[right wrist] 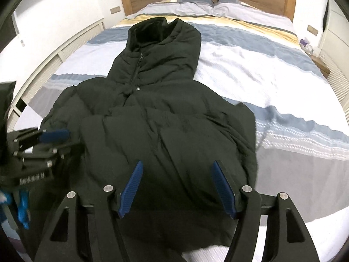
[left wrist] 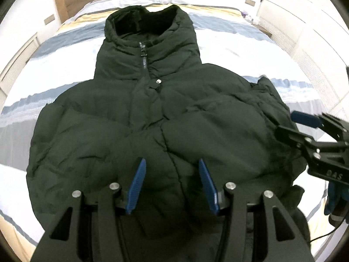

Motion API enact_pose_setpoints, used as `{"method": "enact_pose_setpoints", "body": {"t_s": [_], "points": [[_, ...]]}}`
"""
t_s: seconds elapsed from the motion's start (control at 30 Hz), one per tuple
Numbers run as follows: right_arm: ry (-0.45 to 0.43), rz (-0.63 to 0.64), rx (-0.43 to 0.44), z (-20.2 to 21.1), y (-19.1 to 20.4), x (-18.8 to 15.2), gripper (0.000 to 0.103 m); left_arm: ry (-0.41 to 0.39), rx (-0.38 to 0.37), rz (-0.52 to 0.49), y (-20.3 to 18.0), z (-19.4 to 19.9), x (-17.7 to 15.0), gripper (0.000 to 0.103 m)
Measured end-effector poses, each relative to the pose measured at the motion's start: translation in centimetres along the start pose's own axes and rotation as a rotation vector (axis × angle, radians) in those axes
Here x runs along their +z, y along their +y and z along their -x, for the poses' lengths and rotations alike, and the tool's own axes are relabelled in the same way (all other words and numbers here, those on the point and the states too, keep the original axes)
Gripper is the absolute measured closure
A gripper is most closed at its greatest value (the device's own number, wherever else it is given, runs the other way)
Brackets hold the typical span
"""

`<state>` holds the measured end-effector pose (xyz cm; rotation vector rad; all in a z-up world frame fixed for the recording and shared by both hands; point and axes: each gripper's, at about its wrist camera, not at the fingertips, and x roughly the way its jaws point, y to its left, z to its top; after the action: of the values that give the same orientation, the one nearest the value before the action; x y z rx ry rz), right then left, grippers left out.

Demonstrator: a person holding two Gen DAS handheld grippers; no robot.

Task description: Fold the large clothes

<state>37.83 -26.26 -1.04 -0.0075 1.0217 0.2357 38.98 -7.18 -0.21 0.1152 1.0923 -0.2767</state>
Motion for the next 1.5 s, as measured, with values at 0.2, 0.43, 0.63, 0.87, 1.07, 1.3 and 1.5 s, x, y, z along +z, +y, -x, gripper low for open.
{"method": "enact_pose_setpoints", "body": {"t_s": [0.2, 0.43, 0.63, 0.87, 1.07, 1.3, 1.5], "points": [[0.031, 0.003, -0.004, -2.9, 1.6, -0.1, 0.034, 0.010, -0.018, -0.027, 0.7, -1.7, -0.5, 0.054], [0.056, -0.019, -0.027, -4.7, 1.2, -0.6, 0.031, 0.012, -0.037, -0.041, 1.1, -3.1, -0.8, 0.054], [0.064, -0.041, -0.047, -4.9, 0.4, -1.2, 0.031, 0.009, -0.049, -0.054, 1.2, -3.7, -1.0, 0.054], [0.076, -0.088, -0.084, -4.1, -0.9, -1.9, 0.031, 0.003, -0.060, -0.060, 1.4, -3.6, -1.3, 0.053], [0.093, -0.117, -0.143, -2.6, -2.0, -2.8, 0.031, 0.013, -0.091, -0.052, 2.5, -2.7, -1.5, 0.053], [0.076, -0.135, -0.198, 0.3, -1.4, -2.7, 0.031, -0.017, -0.104, -0.036, 6.1, 0.1, -2.1, 0.053], [0.056, -0.134, -0.139, 1.1, 3.7, -2.2, 0.027, -0.031, -0.105, 0.045, 11.7, 1.0, -3.7, 0.053]]}}
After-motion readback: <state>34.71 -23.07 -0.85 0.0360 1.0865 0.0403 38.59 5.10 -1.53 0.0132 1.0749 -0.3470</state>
